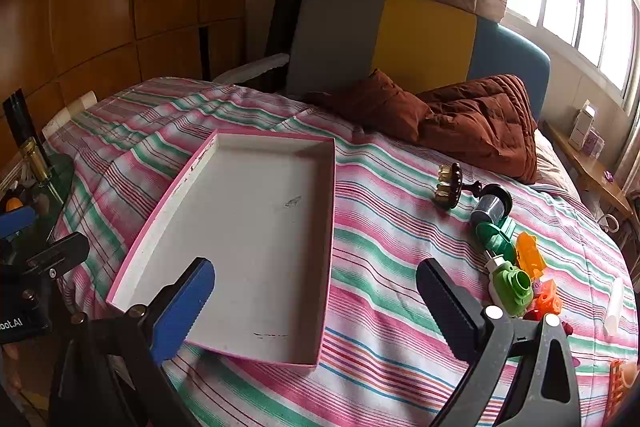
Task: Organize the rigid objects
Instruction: 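Reach the left tool toward the dark brown peg hair brush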
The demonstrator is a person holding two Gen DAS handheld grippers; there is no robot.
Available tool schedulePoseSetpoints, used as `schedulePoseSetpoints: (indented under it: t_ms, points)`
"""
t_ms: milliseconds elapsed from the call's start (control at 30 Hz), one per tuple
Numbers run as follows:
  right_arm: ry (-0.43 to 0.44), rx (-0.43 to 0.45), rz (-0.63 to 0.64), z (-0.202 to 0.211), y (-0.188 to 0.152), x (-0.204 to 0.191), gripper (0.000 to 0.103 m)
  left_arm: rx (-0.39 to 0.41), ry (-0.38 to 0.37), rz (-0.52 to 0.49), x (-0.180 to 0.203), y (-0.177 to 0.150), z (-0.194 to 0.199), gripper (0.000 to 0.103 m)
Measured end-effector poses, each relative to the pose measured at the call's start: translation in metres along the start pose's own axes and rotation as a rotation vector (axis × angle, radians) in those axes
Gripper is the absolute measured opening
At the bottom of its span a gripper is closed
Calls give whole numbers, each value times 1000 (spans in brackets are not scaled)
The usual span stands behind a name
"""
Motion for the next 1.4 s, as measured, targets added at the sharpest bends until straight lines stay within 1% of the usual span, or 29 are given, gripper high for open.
schedulePoseSetpoints:
  t_ms: [100, 167, 233, 333, 433, 533, 633, 700, 767, 867, 933, 1000, 1067, 1133, 1167, 1233, 1267, 1300, 1367, 1400]
  points:
    - [-13, -6, 7, 1, 1, 11, 103, -18, -21, 1, 4, -1, -3, 103]
    - [-2, -18, -1, 0, 0, 21, 103, -18, -26, -8, 7, 0, -4, 103]
    - [-8, -37, -8, -2, -2, 33, 103, -15, -32, -18, 10, 1, -4, 103]
    - [-13, -81, -18, -8, -6, 57, 103, -22, -42, -22, 10, 2, -5, 103]
    - [-30, -105, -25, -13, -12, 88, 103, -58, -64, -4, 8, 1, -11, 103]
    - [-59, -127, -30, -20, -19, 124, 103, -79, -117, 45, 9, 0, -14, 103]
    - [-31, -154, -79, -31, -32, 158, 103, -67, -149, 62, 12, 7, -13, 103]
    - [-34, -166, -128, -36, -43, 178, 103, -59, -173, 61, 17, 14, -11, 103]
    - [-40, -189, -185, -41, -52, 193, 103, -45, -174, 46, 24, 21, -11, 103]
    - [-65, -229, -251, -47, -56, 207, 103, -60, -197, 10, 41, 30, -16, 103]
    - [-48, -255, -274, -50, -59, 208, 103, -66, -216, -24, 58, 36, -18, 103]
    - [-39, -269, -274, -49, -60, 207, 103, -75, -262, -52, 77, 43, -21, 103]
    - [-38, -243, -282, -43, -56, 210, 103, -96, -304, -72, 98, 50, -27, 103]
    - [-32, -202, -328, -35, -50, 218, 103, -122, -341, -96, 117, 55, -33, 103]
    - [-24, -183, -366, -31, -48, 224, 103, -126, -348, -108, 126, 58, -37, 103]
    - [-20, -168, -430, -28, -47, 235, 103, -89, -363, -156, 149, 67, -41, 103]
    - [-35, -164, -461, -26, -48, 242, 103, -77, -359, -185, 159, 71, -44, 103]
    - [-42, -160, -481, -25, -48, 247, 103, -91, -362, -205, 170, 75, -51, 103]
    - [-49, -140, -516, -20, -47, 256, 103, -129, -401, -215, 190, 81, -64, 103]
    - [-52, -130, -529, -18, -46, 258, 103, -131, -393, -235, 203, 87, -72, 103]
Point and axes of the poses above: each gripper's, at about its wrist camera, not at the fingertips, and z roughly against the way its jaws point, x to its right, y to its top, the point moved 7 cm from there along -z, roughly the way its jaws point, and after that the axes turned 1 degree about -z, right-handed, at the moved point
